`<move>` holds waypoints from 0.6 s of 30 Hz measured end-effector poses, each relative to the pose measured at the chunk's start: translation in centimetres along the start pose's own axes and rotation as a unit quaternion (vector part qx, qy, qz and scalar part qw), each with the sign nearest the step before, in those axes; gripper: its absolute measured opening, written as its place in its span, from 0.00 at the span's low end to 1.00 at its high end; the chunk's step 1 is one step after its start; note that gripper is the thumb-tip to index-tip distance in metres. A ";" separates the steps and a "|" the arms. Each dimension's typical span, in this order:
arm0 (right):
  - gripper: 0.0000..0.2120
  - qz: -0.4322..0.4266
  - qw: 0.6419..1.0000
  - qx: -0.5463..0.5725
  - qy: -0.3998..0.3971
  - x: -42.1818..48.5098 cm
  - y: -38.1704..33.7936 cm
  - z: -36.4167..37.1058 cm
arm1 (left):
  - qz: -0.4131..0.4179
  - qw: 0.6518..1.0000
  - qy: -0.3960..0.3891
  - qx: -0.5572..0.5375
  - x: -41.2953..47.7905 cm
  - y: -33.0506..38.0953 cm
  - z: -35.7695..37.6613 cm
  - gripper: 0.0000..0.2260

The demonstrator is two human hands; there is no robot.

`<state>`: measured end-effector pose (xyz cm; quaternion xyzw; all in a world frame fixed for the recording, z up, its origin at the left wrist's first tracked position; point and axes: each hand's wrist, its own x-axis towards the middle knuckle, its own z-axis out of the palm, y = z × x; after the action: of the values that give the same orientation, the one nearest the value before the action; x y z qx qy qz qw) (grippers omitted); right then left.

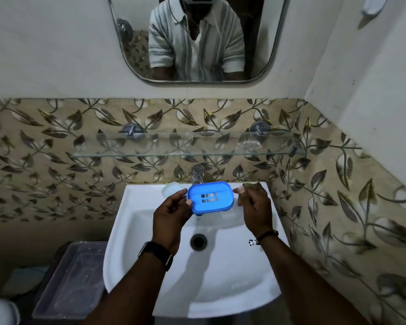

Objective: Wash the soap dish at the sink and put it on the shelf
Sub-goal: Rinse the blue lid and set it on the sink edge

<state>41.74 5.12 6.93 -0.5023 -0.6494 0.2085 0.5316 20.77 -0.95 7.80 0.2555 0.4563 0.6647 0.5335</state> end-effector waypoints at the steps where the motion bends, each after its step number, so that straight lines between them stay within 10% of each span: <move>1: 0.12 0.008 0.999 0.030 -0.014 -0.2 -1.2 0.5 | 0.008 1.000 0.006 -0.006 -0.1 0.4 -0.1 0.14; 18: 0.09 0.001 0.981 -0.084 -0.174 1.7 -13.1 14.8 | 0.125 0.964 0.231 -0.039 -0.2 8.5 -9.3 0.11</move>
<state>22.95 5.18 13.16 -0.5019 -0.7468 0.2374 0.3661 9.08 -4.40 11.09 0.1290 0.5049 0.7846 0.3358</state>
